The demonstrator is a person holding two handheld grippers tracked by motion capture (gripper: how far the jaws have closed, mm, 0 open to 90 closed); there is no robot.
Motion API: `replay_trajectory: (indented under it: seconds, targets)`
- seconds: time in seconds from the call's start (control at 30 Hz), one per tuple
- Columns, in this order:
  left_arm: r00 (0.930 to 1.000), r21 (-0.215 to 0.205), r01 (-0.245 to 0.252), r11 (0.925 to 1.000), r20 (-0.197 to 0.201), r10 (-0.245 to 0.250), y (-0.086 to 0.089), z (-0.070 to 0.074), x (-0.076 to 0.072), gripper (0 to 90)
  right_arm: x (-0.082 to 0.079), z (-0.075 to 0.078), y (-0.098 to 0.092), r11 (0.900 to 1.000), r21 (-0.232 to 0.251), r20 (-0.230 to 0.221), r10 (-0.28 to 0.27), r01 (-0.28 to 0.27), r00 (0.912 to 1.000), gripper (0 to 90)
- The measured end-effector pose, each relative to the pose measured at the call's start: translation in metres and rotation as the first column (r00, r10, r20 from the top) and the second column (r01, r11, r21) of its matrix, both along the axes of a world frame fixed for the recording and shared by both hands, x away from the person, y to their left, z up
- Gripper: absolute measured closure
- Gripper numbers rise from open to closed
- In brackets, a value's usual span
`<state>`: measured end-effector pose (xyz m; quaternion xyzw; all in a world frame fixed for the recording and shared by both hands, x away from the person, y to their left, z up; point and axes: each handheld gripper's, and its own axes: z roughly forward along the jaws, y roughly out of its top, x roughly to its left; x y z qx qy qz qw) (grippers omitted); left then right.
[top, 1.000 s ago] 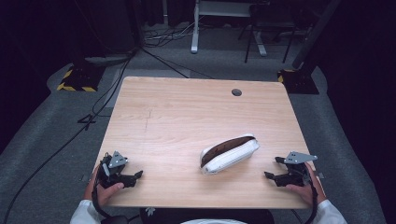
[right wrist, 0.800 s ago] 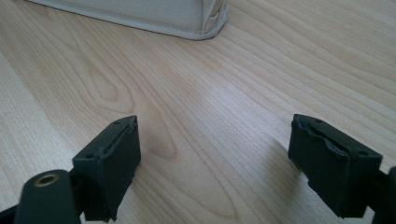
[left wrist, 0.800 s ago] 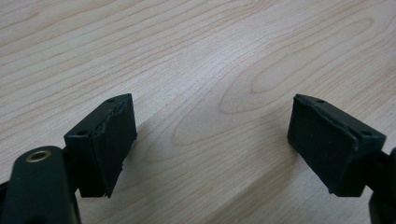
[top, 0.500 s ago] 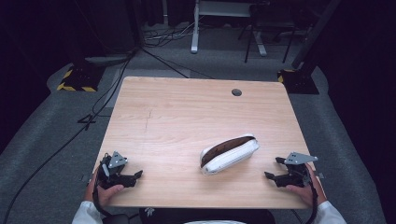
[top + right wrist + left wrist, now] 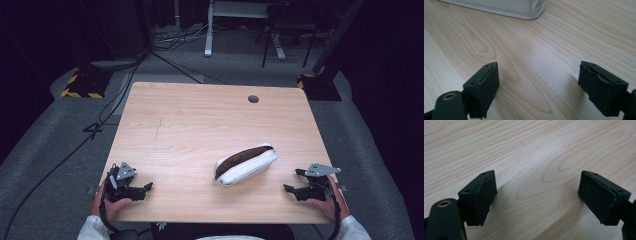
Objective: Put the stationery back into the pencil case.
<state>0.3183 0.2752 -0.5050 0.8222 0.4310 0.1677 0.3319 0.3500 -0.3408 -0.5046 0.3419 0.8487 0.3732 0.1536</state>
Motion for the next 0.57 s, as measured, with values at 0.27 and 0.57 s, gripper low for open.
replay_trajectory:
  seconds: [0.27,0.57]
  targets:
    - [1.0000,0.001,0.000,1.0000,0.001,0.000,0.0000,0.0000,0.0001,15.9,0.0003,0.0000,-0.0001,1.000,0.000,0.001,0.002,-0.002,1.0000,17.5]
    - [0.9999,-0.011,-0.010,0.9999,-0.004,0.010,-0.0012,-0.0004,0.0001,15.9,0.0002,0.0000,-0.0002,1.000,0.000,0.000,0.004,-0.004,1.0000,17.7]
